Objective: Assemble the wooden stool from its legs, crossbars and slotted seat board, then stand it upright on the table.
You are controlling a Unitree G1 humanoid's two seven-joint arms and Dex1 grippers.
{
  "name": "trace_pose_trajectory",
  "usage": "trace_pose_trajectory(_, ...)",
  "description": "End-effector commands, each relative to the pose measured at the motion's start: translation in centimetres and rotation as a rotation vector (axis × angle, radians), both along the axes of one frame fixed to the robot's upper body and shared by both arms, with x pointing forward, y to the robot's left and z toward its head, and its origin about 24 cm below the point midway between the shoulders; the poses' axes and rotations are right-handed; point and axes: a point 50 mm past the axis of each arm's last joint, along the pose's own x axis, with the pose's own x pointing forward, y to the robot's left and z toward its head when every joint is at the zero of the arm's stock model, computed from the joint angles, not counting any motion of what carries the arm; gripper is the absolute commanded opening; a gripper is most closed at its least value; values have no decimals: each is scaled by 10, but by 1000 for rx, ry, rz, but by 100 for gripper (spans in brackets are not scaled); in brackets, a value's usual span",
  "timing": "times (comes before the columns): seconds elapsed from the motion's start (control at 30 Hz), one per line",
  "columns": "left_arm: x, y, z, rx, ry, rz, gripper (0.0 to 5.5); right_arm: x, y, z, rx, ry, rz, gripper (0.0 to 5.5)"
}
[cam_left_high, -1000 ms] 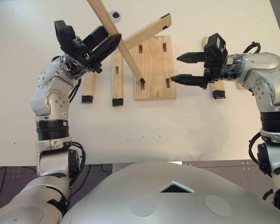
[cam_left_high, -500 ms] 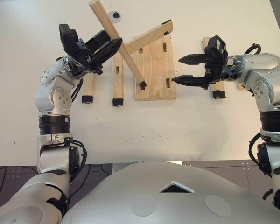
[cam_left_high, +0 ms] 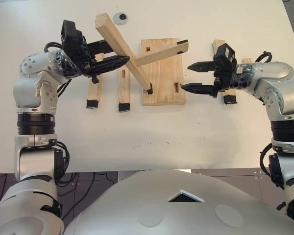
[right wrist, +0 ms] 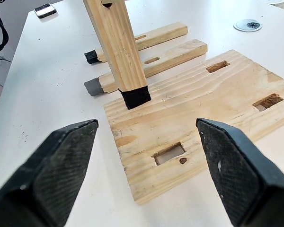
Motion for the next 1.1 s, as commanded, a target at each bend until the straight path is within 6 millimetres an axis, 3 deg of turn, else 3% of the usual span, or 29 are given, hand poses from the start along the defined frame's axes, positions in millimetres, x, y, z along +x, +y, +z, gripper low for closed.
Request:
trace_pose_trajectory(0.03, -4, 1, -18, 163, 60, -6, 203, -1, 3, 3, 7, -29, 2, 381)
trace_pose_trajectory(0.4, -13, -10, -28, 284, 8, -25, 203, -3, 5, 0, 16, -23, -15, 381)
trace_pose_trajectory(0.63, -12, -20, -20, 360, 17, -43, 203, -3, 5, -1, 22, -17, -25, 381)
trace_pose_trajectory(0.77, -17, -19, -31, 429, 37, -55, 203, -4, 6, -3, 25, -12, -30, 381)
trace_pose_trajectory(1.1, -20, -17, -39, 404, 52, -24, 203, -4, 6, -4, 26, -9, -38, 381)
